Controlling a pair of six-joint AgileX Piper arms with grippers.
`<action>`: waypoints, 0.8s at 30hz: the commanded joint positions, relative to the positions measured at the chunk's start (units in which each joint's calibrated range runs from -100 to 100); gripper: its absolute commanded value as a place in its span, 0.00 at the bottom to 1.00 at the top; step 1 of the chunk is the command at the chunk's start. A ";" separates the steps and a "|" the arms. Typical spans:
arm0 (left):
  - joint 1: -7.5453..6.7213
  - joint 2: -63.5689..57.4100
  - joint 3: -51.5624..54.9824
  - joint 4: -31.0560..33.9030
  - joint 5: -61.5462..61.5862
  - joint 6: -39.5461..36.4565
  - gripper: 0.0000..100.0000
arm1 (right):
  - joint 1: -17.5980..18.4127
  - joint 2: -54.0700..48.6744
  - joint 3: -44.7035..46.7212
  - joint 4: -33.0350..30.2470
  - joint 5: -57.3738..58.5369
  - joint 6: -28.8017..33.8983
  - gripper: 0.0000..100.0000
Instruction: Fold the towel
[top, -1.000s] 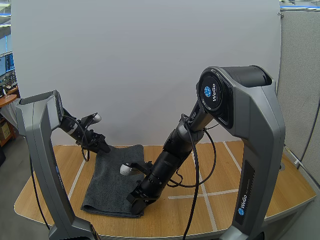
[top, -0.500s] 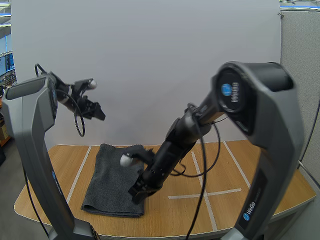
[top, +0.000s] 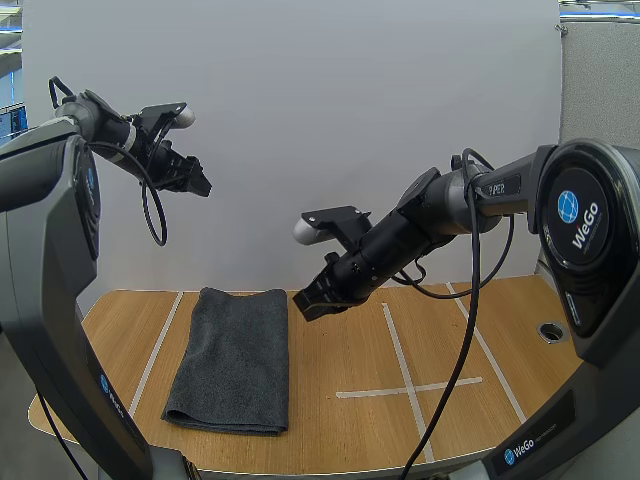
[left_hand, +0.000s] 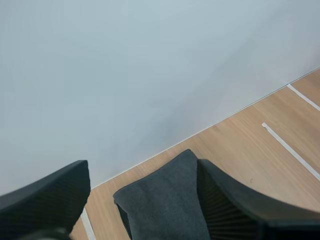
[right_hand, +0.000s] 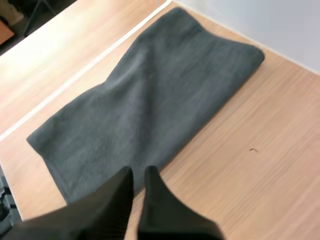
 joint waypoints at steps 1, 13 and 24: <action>-0.10 -5.92 1.12 -0.27 0.73 -1.69 0.98 | -4.82 -1.95 -5.00 4.66 -6.19 0.97 0.58; -3.06 -21.58 1.67 3.81 -1.44 -1.69 0.98 | -4.82 17.42 -15.96 16.74 -10.07 0.71 0.76; -3.92 -37.17 1.67 3.81 -15.04 -1.69 0.98 | -4.82 36.26 -34.69 20.74 -5.41 0.59 0.76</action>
